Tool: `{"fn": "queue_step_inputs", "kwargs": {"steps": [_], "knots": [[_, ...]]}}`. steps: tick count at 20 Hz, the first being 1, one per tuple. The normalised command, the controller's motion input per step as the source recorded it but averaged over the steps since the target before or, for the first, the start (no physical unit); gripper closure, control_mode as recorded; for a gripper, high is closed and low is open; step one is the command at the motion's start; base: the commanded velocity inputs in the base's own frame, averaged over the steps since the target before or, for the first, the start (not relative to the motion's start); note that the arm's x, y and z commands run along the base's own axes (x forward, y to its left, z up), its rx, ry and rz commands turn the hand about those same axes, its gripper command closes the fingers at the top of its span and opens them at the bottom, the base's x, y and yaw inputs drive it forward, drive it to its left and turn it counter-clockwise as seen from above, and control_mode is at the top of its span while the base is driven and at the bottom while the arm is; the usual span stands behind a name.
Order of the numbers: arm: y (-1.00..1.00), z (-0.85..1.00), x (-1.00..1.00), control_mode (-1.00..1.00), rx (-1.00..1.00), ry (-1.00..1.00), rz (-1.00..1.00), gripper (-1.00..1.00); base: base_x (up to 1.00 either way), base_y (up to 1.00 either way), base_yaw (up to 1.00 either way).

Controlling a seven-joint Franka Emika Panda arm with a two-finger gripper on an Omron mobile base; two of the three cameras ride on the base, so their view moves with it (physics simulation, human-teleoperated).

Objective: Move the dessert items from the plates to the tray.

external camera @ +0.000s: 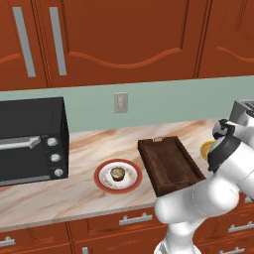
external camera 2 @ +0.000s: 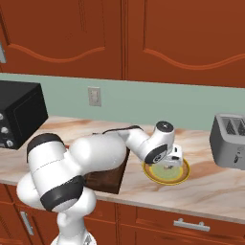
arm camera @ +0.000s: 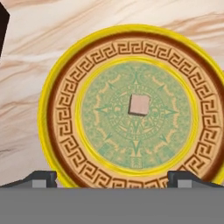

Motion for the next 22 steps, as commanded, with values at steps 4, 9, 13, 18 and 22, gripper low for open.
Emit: {"fn": "queue_step_inputs", "kwargs": {"steps": [4,9,13,18,22], "knots": [[-0.16,-0.01,0.08,-1.0,0.01,0.0,0.0,-1.0,0.0,0.0,0.0],[-0.11,-0.03,0.09,-1.0,0.0,0.0,0.0,-1.0,0.0,0.0,0.0],[-0.06,-0.06,0.11,-1.0,0.0,0.0,0.0,-1.0,0.0,0.0,0.0],[-0.02,-0.08,0.05,-1.0,0.0,0.0,0.0,-1.0,0.0,0.0,0.0],[0.0,-0.13,0.03,-1.0,0.0,0.0,0.0,-1.0,0.0,0.0,0.0]]}}
